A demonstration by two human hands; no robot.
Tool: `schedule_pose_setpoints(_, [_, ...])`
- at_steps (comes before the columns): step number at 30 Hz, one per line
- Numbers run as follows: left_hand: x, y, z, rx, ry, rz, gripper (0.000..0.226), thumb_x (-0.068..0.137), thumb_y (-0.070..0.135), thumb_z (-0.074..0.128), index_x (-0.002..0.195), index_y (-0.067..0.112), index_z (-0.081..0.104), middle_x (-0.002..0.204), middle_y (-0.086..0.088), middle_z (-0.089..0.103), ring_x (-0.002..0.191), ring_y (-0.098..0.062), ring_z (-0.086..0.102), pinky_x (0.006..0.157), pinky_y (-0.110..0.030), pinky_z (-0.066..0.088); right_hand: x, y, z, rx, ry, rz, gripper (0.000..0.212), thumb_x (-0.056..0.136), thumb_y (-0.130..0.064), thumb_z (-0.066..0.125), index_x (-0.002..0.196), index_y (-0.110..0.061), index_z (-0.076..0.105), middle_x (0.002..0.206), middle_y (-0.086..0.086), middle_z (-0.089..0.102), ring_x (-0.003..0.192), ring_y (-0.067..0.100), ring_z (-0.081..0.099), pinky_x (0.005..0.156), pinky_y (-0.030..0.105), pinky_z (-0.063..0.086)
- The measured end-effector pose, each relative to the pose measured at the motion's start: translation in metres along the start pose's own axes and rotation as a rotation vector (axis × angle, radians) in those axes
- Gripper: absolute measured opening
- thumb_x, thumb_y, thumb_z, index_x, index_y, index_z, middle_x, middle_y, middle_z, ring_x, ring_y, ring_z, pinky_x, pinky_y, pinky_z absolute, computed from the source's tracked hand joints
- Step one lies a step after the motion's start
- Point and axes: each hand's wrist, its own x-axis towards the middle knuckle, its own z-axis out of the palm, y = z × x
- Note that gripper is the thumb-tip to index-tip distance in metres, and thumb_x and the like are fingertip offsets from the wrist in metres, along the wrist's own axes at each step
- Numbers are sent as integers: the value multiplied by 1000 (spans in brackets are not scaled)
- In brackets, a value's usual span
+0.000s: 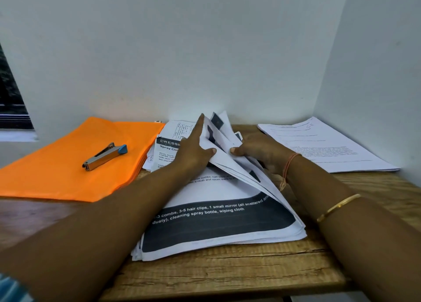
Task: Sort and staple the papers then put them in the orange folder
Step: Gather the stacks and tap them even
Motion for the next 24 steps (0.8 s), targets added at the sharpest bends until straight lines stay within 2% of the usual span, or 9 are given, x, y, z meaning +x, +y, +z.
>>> schedule_pose_setpoints(3, [3, -1, 3, 112, -31, 21, 72, 93, 15, 55, 143, 51, 17, 144, -13, 38, 127, -28, 42, 101, -26, 33, 1, 2, 0, 16, -11, -12, 25, 83, -16, 68, 105, -4, 68, 102, 11, 70, 98, 30, 65, 96, 46, 49])
schedule_pose_setpoints(7, [2, 0, 3, 188, -65, 27, 56, 95, 18, 51, 141, 43, 32, 141, -12, 39, 129, -25, 36, 103, -25, 28, 4, 3, 1, -23, -42, -33, 32, 75, -24, 71, 102, -6, 68, 100, 10, 71, 96, 30, 67, 95, 48, 49])
schedule_pose_setpoints(11, [1, -3, 0, 298, -36, 32, 34, 92, 26, 49, 125, 31, 45, 121, -15, 52, 108, -29, 50, 80, -28, 34, 4, 5, 0, 56, -69, -54, 45, 72, -38, 69, 109, -12, 67, 104, 6, 72, 99, 27, 67, 95, 46, 50])
schedule_pose_setpoints(13, [0, -2, -2, 372, -23, 8, 25, 91, 33, 47, 116, 29, 49, 112, -15, 56, 96, -29, 55, 73, -29, 34, 1, 4, -1, 183, -63, -53, 36, 83, -35, 65, 113, -16, 66, 107, 4, 71, 101, 25, 66, 94, 43, 51])
schedule_pose_setpoints(14, [-1, -1, -3, 417, -19, -16, 25, 90, 37, 46, 113, 29, 50, 111, -14, 56, 95, -30, 56, 73, -30, 36, 1, 4, -2, 230, -57, -40, 32, 87, -34, 62, 113, -17, 66, 108, 4, 71, 102, 25, 66, 94, 43, 51])
schedule_pose_setpoints(16, [-3, 0, -4, 521, -10, -51, 28, 91, 42, 43, 116, 31, 52, 115, -13, 52, 103, -32, 53, 83, -34, 40, 0, 5, -5, 269, -51, -22, 30, 89, -31, 58, 114, -18, 66, 108, 5, 71, 102, 26, 66, 96, 45, 49])
schedule_pose_setpoints(18, [-6, 3, -5, 602, 0, -61, 32, 92, 43, 41, 120, 34, 53, 121, -11, 48, 110, -33, 50, 91, -36, 39, 1, 6, -7, 281, -16, 0, 28, 89, -16, 55, 114, -13, 65, 109, 9, 70, 101, 28, 66, 96, 47, 49])
schedule_pose_setpoints(21, [-7, 4, -6, 642, -20, -58, 32, 93, 36, 41, 122, 33, 54, 125, -10, 44, 113, -32, 49, 94, -37, 40, -3, 5, -9, 257, 58, 93, 19, 85, 1, 48, 95, -5, 62, 101, 14, 67, 94, 31, 63, 92, 42, 50])
schedule_pose_setpoints(24, [-7, 6, -7, 624, -61, -65, 34, 94, 28, 38, 123, 28, 56, 126, -10, 43, 112, -31, 49, 95, -36, 39, -4, 5, -11, 233, 95, 140, 14, 85, 3, 46, 79, -7, 54, 96, 17, 60, 91, 33, 58, 90, 42, 48])
